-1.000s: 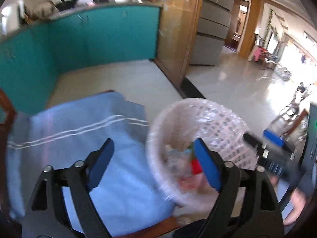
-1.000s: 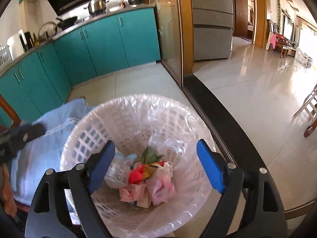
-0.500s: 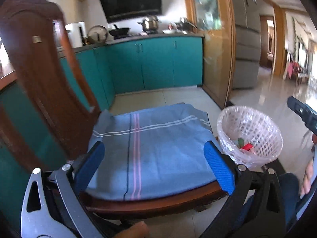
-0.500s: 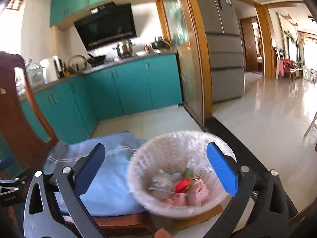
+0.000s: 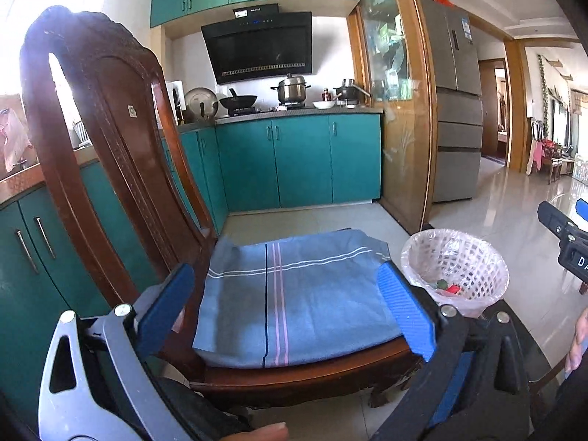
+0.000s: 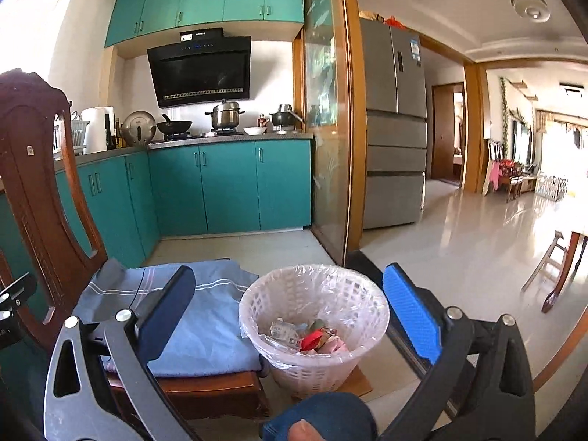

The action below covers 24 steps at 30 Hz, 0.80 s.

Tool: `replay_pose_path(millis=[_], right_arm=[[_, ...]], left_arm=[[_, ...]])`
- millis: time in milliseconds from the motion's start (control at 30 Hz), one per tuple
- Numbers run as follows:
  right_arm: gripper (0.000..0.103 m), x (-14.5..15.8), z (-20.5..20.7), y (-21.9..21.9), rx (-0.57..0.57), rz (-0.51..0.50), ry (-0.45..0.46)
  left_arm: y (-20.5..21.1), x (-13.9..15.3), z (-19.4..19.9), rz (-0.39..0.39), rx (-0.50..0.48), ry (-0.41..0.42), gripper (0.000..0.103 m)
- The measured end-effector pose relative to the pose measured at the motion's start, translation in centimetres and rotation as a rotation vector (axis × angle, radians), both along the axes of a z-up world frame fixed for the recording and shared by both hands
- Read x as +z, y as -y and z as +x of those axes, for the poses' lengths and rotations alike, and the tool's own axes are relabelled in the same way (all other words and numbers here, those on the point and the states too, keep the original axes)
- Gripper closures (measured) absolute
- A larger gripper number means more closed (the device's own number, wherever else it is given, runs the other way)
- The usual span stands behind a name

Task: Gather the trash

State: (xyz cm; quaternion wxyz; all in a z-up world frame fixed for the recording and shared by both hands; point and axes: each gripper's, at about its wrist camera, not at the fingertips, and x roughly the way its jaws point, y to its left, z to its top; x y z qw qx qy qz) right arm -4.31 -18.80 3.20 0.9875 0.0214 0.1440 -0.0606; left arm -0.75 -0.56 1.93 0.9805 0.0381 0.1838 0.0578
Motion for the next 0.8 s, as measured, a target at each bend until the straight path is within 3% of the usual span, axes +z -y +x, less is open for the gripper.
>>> replay_pose_path(millis=[200, 800], right_arm=[[0.003, 0.9, -1.4, -0.9, -0.017, -0.038, 0.044], [0.003, 1.3, -1.8, -2.5, -0.025, -0.086, 0.052]], left_arm=[[-0.2, 0.1, -0.3, -0.008, -0.003, 0.010, 0.003], [-0.9, 0.2, -0.7, -0.030, -0.018, 0.014, 0.003]])
